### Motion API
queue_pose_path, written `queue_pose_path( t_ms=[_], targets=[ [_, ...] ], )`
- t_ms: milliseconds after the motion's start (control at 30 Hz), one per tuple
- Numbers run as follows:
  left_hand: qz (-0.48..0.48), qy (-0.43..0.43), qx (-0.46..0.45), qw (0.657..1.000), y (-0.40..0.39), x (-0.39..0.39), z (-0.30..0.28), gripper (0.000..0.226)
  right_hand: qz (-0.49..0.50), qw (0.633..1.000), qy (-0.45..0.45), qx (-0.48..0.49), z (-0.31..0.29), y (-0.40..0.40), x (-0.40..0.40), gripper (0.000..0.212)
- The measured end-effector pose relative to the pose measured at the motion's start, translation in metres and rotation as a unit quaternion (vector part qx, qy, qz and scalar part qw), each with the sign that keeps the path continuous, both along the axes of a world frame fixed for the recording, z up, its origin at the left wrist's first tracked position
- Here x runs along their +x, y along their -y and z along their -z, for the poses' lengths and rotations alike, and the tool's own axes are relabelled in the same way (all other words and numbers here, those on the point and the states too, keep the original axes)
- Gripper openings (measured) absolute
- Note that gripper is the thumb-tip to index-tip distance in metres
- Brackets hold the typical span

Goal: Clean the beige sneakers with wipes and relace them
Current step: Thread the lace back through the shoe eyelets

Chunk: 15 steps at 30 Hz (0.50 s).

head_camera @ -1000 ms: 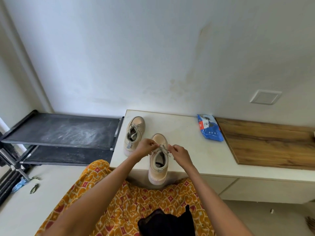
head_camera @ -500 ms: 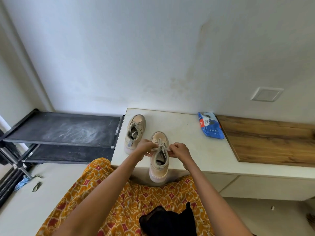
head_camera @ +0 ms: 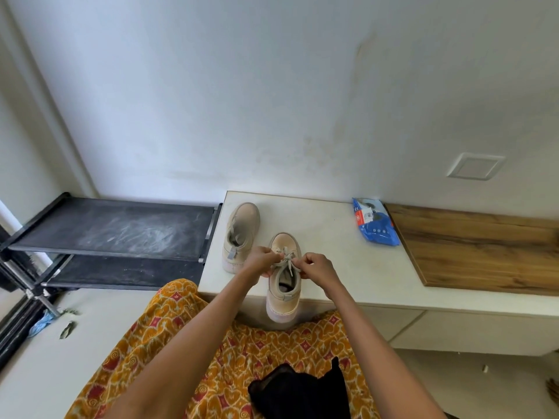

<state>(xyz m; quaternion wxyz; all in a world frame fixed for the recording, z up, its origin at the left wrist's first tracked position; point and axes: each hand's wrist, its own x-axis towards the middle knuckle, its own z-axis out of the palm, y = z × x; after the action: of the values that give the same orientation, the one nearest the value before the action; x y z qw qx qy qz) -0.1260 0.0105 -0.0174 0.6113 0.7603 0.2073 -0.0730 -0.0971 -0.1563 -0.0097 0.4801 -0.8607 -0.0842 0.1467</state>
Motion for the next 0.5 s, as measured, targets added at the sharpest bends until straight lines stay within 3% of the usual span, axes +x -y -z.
queue_pose_path(
  t_ms=[167,500],
  targets=[
    [-0.016,-0.023,-0.05,0.998,-0.0006,-0.0033,-0.0029,0.014,0.001,0.999,-0.029,0.036,-0.002,0.0021,-0.0009,0.028],
    [-0.037,-0.028,-0.063,0.997,0.0032,-0.0054,-0.0035,0.011,0.009,0.997,-0.063,0.033,-0.0045,-0.0004,0.0015,0.026]
  ],
)
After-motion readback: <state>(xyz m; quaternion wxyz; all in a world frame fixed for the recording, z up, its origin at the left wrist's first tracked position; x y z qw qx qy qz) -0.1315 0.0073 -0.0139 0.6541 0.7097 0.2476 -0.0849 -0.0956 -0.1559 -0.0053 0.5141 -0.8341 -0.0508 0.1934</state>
